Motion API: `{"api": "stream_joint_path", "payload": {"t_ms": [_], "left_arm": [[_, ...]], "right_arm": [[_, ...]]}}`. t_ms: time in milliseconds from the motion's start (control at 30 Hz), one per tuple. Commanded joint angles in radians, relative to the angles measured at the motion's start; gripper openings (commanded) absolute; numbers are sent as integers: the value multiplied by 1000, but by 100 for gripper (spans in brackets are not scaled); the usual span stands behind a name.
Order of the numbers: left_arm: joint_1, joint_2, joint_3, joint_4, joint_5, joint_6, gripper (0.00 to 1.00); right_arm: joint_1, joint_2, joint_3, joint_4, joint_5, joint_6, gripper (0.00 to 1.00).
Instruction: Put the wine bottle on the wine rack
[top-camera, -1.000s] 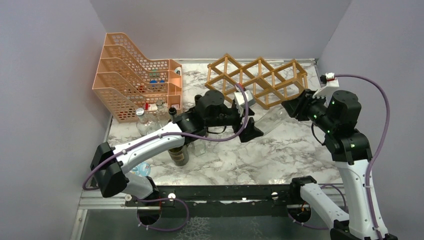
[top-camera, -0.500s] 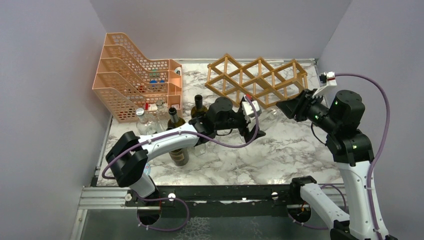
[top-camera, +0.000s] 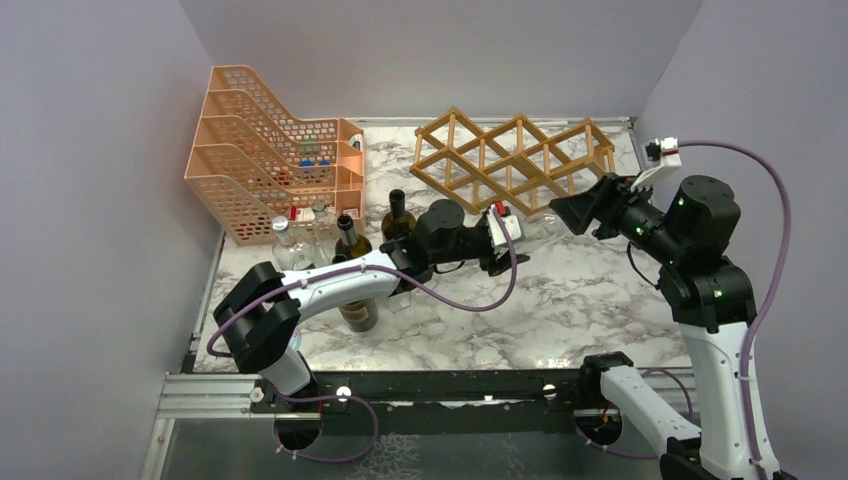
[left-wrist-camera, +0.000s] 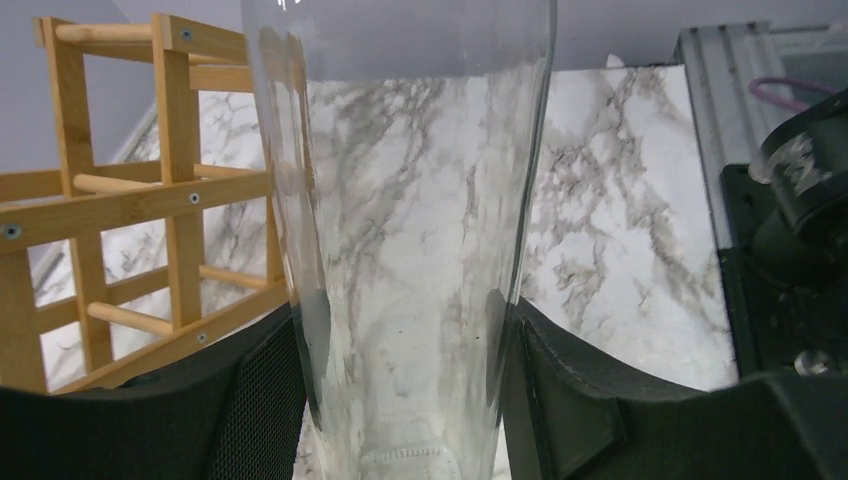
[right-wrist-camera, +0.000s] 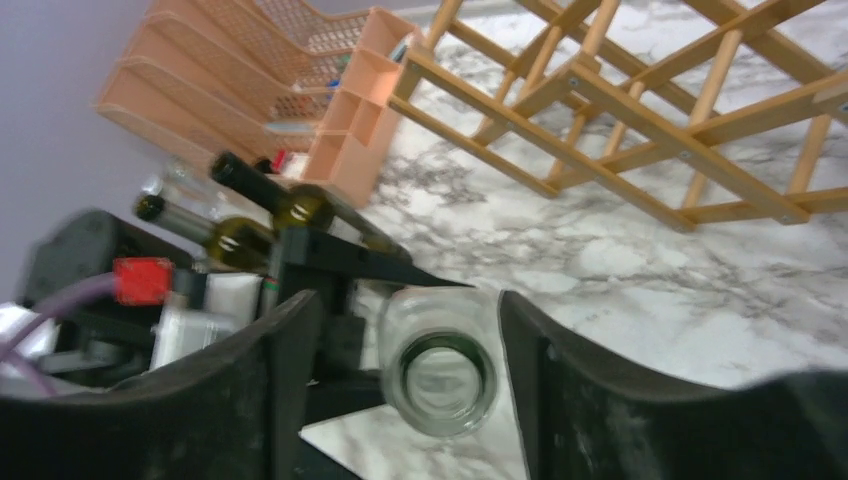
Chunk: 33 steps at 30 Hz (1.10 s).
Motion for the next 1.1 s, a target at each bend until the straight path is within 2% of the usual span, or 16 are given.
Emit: {"api": "stream_joint_path", "payload": {"t_ms": [0,100,233,433,667,800,967,1067], "left_arm": [[6,5,26,53,32,236,0],[6,-12,14,51,78,455,0],[6,-13,39,46,98,750,0],[6,23,153,-117,69,1097,0],[6,60,265,-215,125,1226,0],[7,74,280,-228,143,1248,0],[7,89,313,-242,139,1261,0],[7,95,323,-249,142,1260,0]], "right_arm": [[3,11,104,-100,49,-32,77],[3,42,176,-196,82,-82,83],[3,54,207,-249,66,-142,84],[3,38,156,-270,48,-215,85],[3,37,51,-284,-2,-218,86],[3,34,-4,-281,-18,-213,85],[3,38,-39,-272,-64,-211,78],[3,38,-60,-271,-81,-213,79]]}}
